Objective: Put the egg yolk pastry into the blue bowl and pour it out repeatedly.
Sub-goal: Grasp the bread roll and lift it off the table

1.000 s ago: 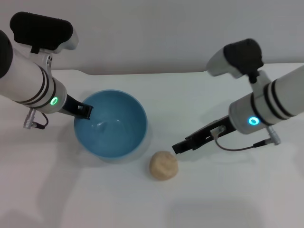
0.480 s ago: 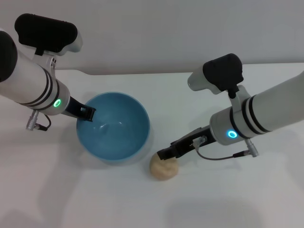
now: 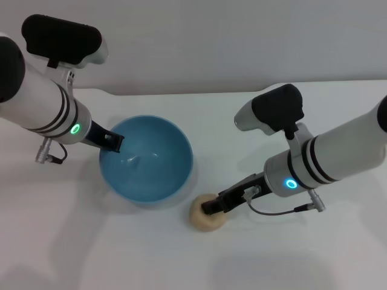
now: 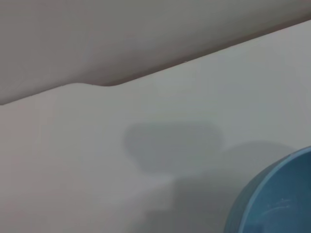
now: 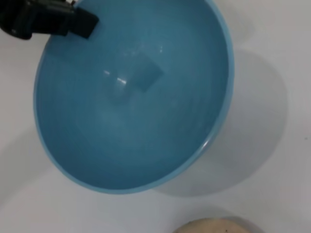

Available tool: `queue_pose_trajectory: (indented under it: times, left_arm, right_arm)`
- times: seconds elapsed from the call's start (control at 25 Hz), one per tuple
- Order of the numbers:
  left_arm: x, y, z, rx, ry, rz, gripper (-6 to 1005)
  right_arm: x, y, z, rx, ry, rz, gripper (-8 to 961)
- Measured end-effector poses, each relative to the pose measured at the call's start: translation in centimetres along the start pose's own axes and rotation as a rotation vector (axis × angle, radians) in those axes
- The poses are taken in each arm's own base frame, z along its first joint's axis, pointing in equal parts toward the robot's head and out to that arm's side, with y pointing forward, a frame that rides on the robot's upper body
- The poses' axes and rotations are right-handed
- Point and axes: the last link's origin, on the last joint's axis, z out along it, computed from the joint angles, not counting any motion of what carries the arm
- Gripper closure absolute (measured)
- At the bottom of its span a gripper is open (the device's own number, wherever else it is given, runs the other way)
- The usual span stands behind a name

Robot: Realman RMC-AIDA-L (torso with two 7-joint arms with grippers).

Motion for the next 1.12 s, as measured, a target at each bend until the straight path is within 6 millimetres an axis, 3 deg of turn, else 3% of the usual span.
queue_pose_trajectory:
  times: [0.24, 0.4, 0.76, 1.12]
  left_arm:
    - [0.2, 0.2, -0.1, -0.001, 0.004, 0.007, 996]
    - [0.2, 0.2, -0.1, 0.0, 0.004, 0.007, 996]
    - [0.2, 0.2, -0.1, -0.001, 0.003, 0.013, 996]
    - [0.1, 0.3, 0.0, 0.001, -0.006, 0.025, 996]
  right_arm:
    - [0.2, -0.4, 0.3, 0.026, -0.018, 0.006, 594]
    - [0.2, -0.3, 0.3, 0.024, -0.018, 0.001, 730]
    - [-0.3, 0.2, -0.3, 0.0, -0.023, -0.02, 771]
    - [-1.3, 1.9, -2.7, -0.087, -0.069, -0.047, 855]
